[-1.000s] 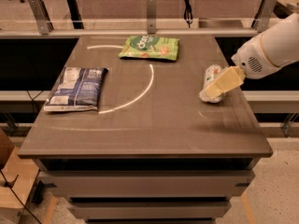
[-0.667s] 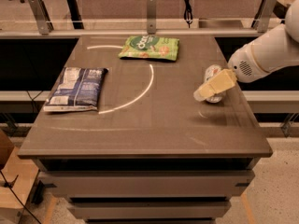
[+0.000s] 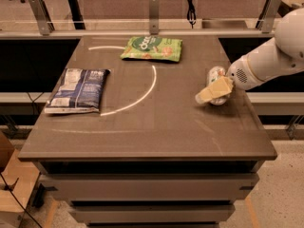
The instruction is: Move 7up can near blue chip bag
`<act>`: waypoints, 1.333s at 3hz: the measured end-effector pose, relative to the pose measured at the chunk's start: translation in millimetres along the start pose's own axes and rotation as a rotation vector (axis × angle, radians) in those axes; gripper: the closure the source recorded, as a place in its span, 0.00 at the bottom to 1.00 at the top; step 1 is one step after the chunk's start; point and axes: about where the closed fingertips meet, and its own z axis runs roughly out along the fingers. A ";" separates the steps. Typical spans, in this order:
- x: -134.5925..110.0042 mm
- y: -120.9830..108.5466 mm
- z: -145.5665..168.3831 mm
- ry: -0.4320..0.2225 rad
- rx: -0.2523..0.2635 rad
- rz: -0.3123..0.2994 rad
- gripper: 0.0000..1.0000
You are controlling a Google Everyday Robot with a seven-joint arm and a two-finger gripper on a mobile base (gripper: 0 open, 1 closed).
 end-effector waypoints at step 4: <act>-76.6 50.8 -44.0 -0.038 0.089 -0.281 1.00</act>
Offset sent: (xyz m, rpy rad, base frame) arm 0.0003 0.0122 0.0452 -0.1404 -0.0960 0.0159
